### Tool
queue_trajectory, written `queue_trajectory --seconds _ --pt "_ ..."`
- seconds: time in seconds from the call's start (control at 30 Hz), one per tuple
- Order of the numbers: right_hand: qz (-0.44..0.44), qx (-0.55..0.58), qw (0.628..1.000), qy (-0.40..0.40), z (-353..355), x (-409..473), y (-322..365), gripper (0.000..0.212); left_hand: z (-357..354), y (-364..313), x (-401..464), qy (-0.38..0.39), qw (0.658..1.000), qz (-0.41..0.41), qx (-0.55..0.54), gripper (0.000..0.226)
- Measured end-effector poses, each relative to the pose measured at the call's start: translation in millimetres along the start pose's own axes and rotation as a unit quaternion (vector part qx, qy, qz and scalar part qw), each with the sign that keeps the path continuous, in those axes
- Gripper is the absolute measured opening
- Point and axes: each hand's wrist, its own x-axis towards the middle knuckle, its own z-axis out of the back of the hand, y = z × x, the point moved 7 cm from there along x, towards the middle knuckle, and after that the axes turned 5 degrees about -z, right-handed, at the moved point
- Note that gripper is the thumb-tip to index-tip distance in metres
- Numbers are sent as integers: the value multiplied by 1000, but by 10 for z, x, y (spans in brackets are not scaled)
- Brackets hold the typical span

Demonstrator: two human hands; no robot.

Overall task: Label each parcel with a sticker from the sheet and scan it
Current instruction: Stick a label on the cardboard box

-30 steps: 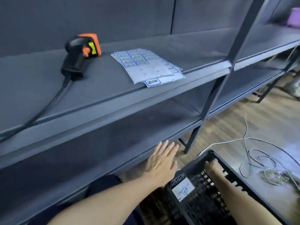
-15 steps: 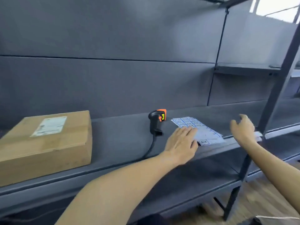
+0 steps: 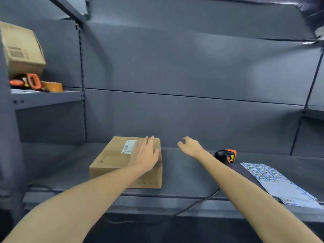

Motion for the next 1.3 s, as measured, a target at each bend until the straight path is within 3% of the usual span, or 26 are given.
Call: queue_trajectory --seconds 0.1,0.23,0.33,0.4,0.47,0.53,0.6,0.7,0.83,1.0,1.13,1.23,1.3 --pt "10 24 998 50 -373 17 333 52 232 581 -153 -32 995 97 15 58" --pt "23 32 995 93 -721 -4 668 30 512 1105 -284 -82 976 199 40 60" --pt "15 65 993 96 -867 -52 767 48 513 1490 -454 -54 930 362 -38 67" --pt "-11 101 991 83 -918 -59 747 57 398 1629 -544 -43 904 412 -108 65" --pt "-72 137 985 74 -953 -80 655 65 302 1667 -568 -38 907 396 -136 49" --pt "-92 146 981 84 -996 -91 591 57 283 1682 -591 -55 911 384 -139 38" --pt "-81 158 979 99 -1036 -104 560 48 290 1689 -624 -79 907 386 -146 41" --pt "-86 201 971 94 -1051 -130 497 51 320 1681 -661 -108 904 386 -147 44" --pt "-39 292 955 43 -886 -174 414 51 327 1526 -703 -170 907 335 -191 36" --pt "60 455 887 51 -549 -274 281 72 350 1050 -644 -261 880 217 -331 31" --pt "70 496 865 8 -175 -252 -44 75 282 717 -460 -198 880 138 -408 32" --pt "88 465 879 -49 280 -248 -206 70 262 600 -302 -148 893 111 -409 64" --pt "123 401 904 -84 641 -254 -202 70 388 573 -186 -160 877 118 -438 91"
